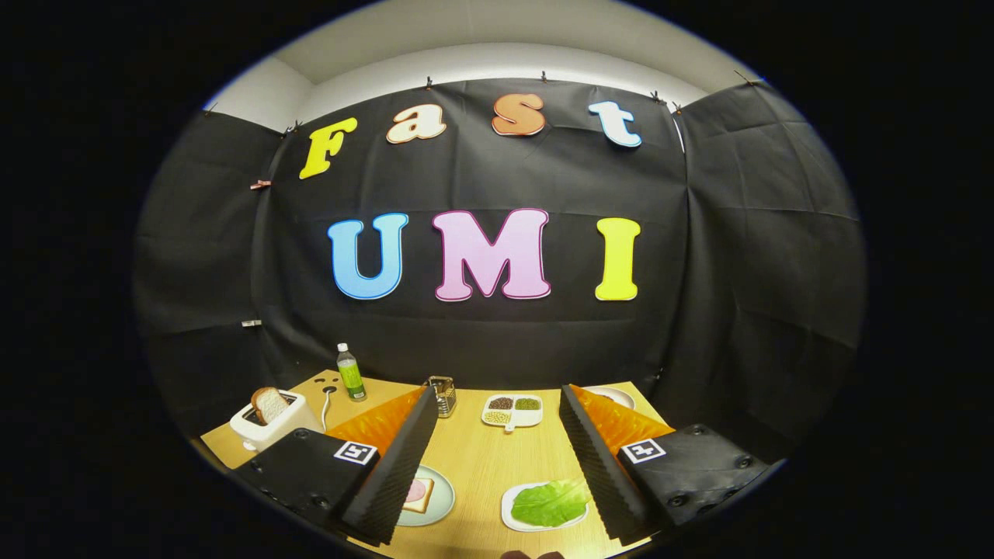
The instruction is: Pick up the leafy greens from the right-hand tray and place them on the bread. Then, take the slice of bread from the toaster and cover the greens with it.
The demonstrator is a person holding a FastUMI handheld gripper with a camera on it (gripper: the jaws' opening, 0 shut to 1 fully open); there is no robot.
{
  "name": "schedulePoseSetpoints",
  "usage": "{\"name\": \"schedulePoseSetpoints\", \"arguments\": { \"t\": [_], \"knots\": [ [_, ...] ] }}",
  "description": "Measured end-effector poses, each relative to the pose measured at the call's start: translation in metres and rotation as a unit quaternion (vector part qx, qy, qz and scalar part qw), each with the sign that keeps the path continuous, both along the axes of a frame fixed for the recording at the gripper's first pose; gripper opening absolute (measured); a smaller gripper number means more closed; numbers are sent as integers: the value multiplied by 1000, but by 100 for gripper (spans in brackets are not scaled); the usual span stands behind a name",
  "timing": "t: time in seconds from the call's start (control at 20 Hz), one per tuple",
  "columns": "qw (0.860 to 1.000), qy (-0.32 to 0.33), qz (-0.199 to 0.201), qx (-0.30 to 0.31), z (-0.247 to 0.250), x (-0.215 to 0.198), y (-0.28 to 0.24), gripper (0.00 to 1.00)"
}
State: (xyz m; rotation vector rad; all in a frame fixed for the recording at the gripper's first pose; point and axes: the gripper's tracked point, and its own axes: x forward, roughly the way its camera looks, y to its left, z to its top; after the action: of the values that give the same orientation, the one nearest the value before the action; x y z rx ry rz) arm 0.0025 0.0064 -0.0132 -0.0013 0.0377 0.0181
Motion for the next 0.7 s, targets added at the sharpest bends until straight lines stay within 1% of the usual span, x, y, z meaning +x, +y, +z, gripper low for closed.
{"name": "schedulePoseSetpoints", "arguments": {
  "t": [0.5,0.7],
  "knots": [
    [1000,8,9,-7,-9,21,5,98],
    [1000,24,9,-7,-22,29,3,98]
  ]
}}
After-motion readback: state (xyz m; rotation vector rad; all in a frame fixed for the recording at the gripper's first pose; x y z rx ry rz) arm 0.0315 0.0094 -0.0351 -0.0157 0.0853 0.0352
